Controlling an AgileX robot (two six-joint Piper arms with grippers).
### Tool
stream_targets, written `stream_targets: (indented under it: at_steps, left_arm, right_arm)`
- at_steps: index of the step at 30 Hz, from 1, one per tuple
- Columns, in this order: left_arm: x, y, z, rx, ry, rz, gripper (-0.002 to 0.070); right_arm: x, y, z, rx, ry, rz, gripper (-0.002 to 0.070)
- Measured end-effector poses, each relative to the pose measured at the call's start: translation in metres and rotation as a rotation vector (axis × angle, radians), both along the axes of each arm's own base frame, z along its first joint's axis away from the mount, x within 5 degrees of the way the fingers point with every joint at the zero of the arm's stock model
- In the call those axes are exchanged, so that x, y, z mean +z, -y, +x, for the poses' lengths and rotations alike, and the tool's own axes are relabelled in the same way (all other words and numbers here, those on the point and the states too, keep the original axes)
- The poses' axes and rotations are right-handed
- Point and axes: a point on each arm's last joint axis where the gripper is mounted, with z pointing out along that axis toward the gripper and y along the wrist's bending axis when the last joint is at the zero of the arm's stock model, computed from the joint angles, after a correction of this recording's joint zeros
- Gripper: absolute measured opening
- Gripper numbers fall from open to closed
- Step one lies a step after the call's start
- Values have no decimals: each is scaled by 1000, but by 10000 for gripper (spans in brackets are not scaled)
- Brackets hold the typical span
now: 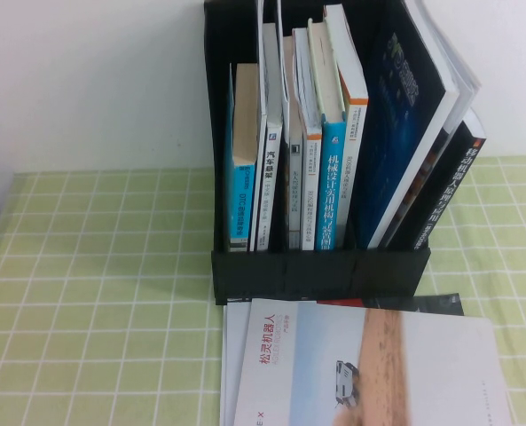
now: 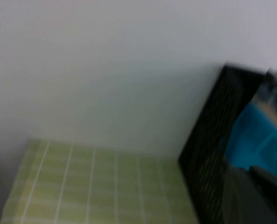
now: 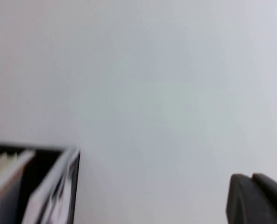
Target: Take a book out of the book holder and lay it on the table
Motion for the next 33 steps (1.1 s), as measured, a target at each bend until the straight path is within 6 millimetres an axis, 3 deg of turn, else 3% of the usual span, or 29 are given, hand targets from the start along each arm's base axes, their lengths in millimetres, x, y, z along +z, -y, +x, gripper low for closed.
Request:
stream_targets:
  at_steps: [4,7,11,15,19,23,26,33]
  left_arm:
    - [-23,3,28,-51,-232,205,-3]
    - [-32,7,37,-96,-306,241,-3]
    - [-35,17,42,-184,-326,147,-3]
    - [-32,41,54,-424,-288,171,-3]
    - [-14,66,77,-630,-190,176,-3]
    - [8,95,114,-763,-117,230,-3]
    - [13,125,142,-857,-105,289,-3]
    - [47,203,196,-999,29,400,-3]
  right_arm:
    - [-22,1,30,-1,-317,-144,-2]
    - [-38,1,39,15,-460,-182,-2]
    - [-57,-8,41,111,-550,-78,-2]
    - [-83,-16,45,189,-675,18,-2]
    - [-108,-22,49,226,-726,186,-2]
    - [-131,-30,52,285,-705,399,-2]
    - [-142,-35,52,360,-678,376,-2]
    - [-143,-35,56,379,-617,310,-1]
